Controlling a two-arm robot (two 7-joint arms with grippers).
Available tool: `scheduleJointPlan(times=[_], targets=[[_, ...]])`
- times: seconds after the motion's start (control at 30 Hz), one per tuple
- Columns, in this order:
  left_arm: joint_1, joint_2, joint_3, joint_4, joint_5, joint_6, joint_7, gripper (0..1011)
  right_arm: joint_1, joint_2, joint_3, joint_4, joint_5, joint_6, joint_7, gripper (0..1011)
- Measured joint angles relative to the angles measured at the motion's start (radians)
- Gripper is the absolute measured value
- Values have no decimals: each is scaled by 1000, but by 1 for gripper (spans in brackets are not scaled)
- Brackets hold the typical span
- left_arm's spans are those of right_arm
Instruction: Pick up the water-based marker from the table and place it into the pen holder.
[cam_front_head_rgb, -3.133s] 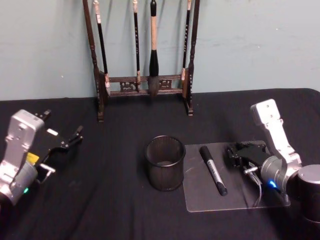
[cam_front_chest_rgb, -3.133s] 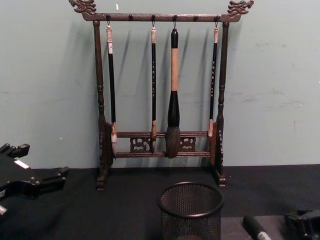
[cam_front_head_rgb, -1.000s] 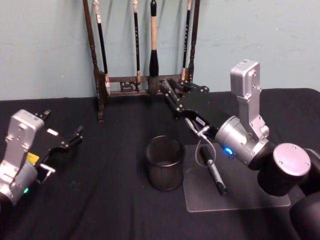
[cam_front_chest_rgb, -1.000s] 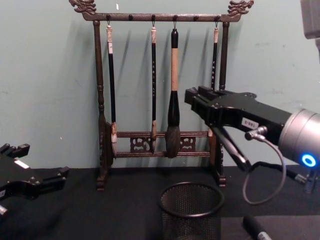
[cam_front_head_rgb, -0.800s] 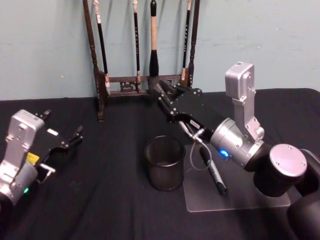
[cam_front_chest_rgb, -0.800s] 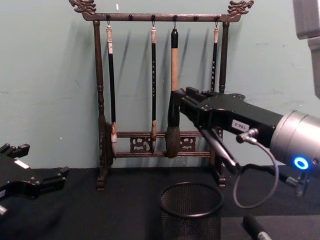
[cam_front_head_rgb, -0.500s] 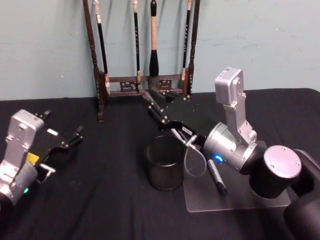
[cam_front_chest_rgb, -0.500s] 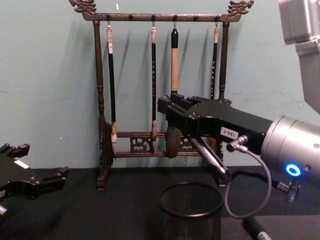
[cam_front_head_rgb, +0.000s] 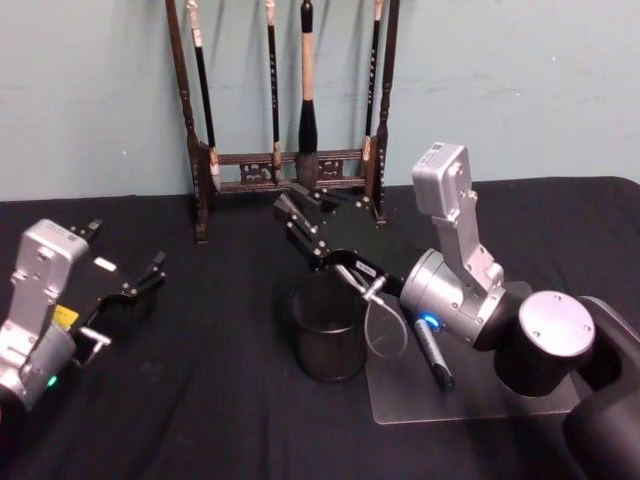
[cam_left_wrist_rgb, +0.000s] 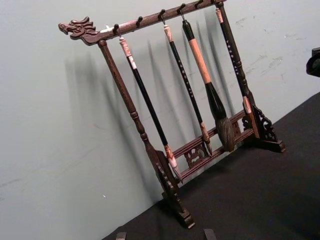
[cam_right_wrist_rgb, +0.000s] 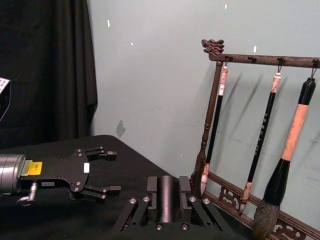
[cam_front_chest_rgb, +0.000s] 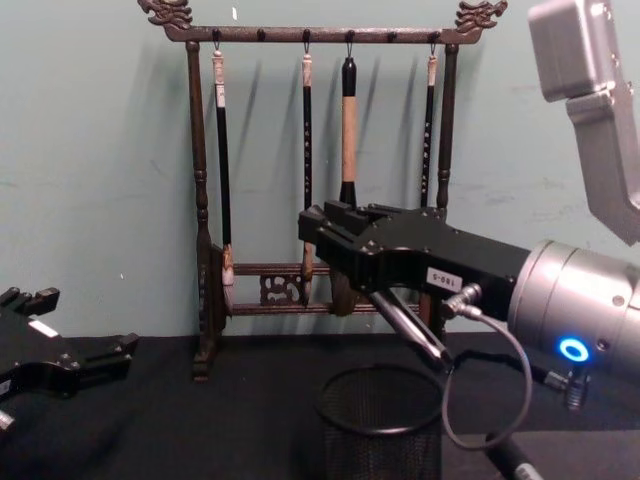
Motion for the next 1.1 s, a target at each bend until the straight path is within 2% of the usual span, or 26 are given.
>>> scheduleJointPlan(times=[0.6, 1.1], targets=[[0, 0, 0, 0, 0, 0, 0, 1001, 29, -20, -20, 48, -23, 3, -7, 262], [0, 0, 0, 0, 0, 0, 0, 1001, 32, -25, -20, 56, -29, 9, -13, 262]])
